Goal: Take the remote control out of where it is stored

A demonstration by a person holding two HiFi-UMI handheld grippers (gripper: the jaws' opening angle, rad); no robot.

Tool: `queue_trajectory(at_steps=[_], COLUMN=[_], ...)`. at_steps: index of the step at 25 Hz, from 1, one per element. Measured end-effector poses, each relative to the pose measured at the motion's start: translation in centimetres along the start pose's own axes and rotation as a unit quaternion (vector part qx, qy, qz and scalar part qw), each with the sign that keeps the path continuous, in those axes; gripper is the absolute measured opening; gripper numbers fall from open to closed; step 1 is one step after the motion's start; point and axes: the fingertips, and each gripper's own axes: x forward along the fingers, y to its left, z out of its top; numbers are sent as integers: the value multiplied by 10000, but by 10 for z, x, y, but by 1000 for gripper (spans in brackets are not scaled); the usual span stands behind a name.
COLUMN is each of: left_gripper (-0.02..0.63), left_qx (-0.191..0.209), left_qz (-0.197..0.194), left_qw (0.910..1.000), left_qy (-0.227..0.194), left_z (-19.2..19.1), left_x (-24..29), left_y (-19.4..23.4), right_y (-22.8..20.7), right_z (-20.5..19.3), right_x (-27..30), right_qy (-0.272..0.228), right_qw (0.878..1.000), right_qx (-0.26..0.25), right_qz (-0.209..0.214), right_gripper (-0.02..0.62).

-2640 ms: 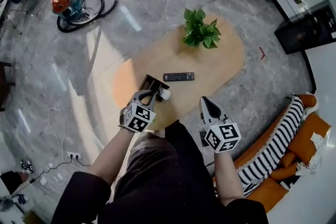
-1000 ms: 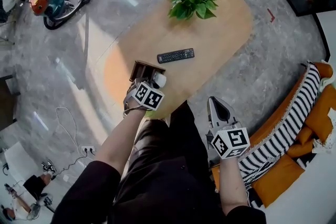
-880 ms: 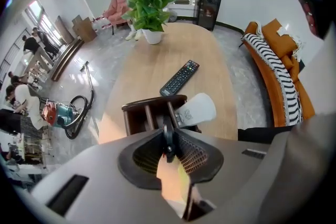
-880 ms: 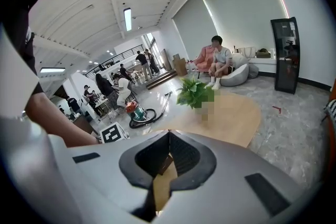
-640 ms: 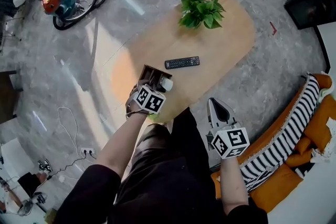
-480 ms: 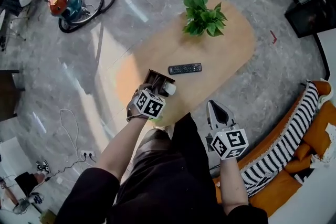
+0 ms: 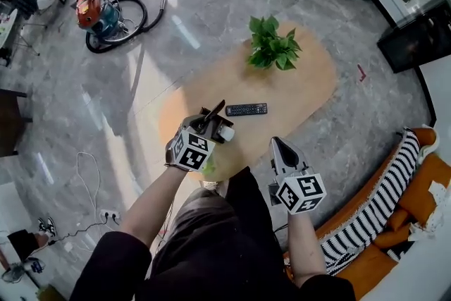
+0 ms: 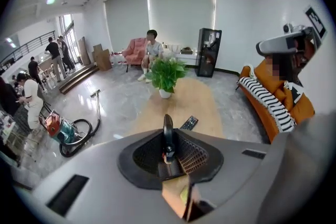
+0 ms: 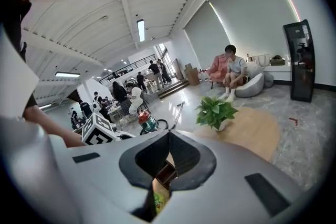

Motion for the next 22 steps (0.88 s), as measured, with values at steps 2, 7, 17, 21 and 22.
queue_trajectory(at_steps=[2, 7, 17, 21, 22], left_gripper=[67, 67, 67, 67, 67], left_qx=[3, 168, 356, 459, 511], left_qz=[30, 24, -137, -127, -113], left_qw=[9997, 9993, 9992, 9982, 9977], left_qy=[-237, -339, 141, 374, 426], left_z=[12, 22, 35, 37, 36], left_x=[0, 16, 112, 165, 176], left_y=[5, 15, 23, 31, 33], right_y=[-4, -24, -80, -114, -124], right_z=[-1, -6, -27, -50, -55], right_x=[0, 3, 34, 51, 57], right_qy=[-2, 48, 521, 804, 840], right_qw=[10000, 9995, 9984, 9966, 9962], right_qx=[67, 286, 157, 131, 182], right_qz=[-31, -124, -154, -126, -167], right_gripper=[8, 8, 8, 8, 8])
